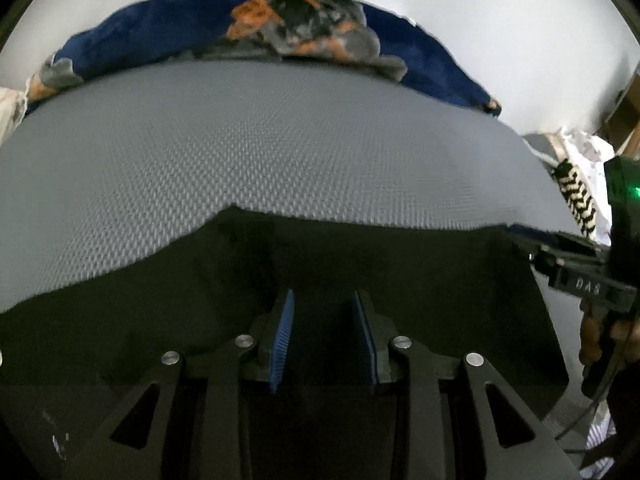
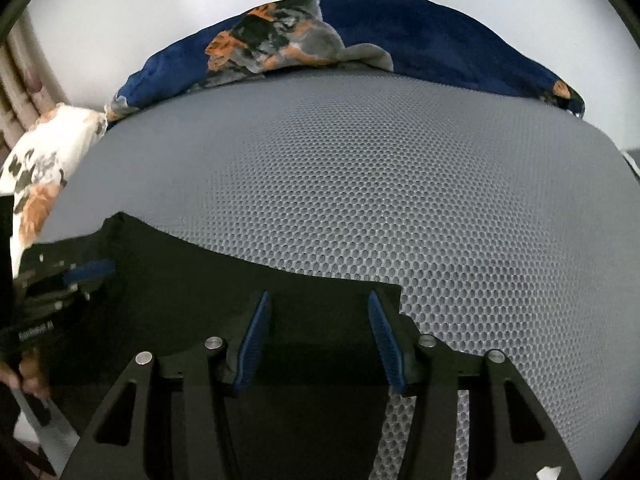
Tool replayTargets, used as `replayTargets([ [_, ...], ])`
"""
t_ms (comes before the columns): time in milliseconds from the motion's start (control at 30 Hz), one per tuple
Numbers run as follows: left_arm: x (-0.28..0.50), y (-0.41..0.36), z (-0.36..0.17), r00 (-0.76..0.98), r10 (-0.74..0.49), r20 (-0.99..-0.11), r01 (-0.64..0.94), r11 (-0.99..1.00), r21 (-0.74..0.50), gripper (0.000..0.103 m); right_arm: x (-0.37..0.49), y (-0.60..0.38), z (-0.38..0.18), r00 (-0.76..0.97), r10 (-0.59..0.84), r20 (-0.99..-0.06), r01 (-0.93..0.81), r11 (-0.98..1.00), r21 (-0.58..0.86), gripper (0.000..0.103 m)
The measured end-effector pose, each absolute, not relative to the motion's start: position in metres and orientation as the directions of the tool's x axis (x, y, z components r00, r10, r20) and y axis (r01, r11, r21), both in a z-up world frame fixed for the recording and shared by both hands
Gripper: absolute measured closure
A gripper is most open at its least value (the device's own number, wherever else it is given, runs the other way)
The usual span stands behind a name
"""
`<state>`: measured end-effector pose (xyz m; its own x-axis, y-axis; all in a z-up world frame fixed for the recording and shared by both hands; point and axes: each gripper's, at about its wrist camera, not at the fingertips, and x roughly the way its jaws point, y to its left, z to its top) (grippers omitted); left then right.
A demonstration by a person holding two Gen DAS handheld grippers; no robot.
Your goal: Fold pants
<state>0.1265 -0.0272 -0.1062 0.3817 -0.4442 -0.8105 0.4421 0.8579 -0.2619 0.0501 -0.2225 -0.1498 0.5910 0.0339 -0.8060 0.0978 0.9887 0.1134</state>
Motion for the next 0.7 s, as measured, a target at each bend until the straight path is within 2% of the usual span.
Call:
replayTargets([
  [233, 0.109, -0.014, -0.103, 0.344, -0.436, -0.832, 0.454, 0.853, -0.259, 0.068, 0.017, -0.21, -0.127, 0.623, 0.063, -0.78, 0.06, 0.99, 0.127, 0.055],
  [467, 0.062, 0.023, -0.1, 0.302, -0.406, -0.862, 0.455, 0.856, -0.244, 0.067, -0.016, -0.167, -0.144, 0.51, 0.181, -0.841, -0.076, 0.983, 0.166, 0.055],
  [567, 0.047, 0.045, -0.091, 0.328, -0.401, -0.855, 0.433, 0.869, -0.241, 0.067, -0.021, -0.149, -0.16, 0.451, 0.243, -0.859, -0.104, 0.97, 0.22, 0.054],
  [700, 0.037, 0.095, -0.074, 0.405, -0.386, -0.829, 0.341, 0.905, -0.255, 0.06, -0.025, -0.118, -0.163, 0.445, 0.272, -0.853, -0.161, 0.962, 0.222, 0.053],
])
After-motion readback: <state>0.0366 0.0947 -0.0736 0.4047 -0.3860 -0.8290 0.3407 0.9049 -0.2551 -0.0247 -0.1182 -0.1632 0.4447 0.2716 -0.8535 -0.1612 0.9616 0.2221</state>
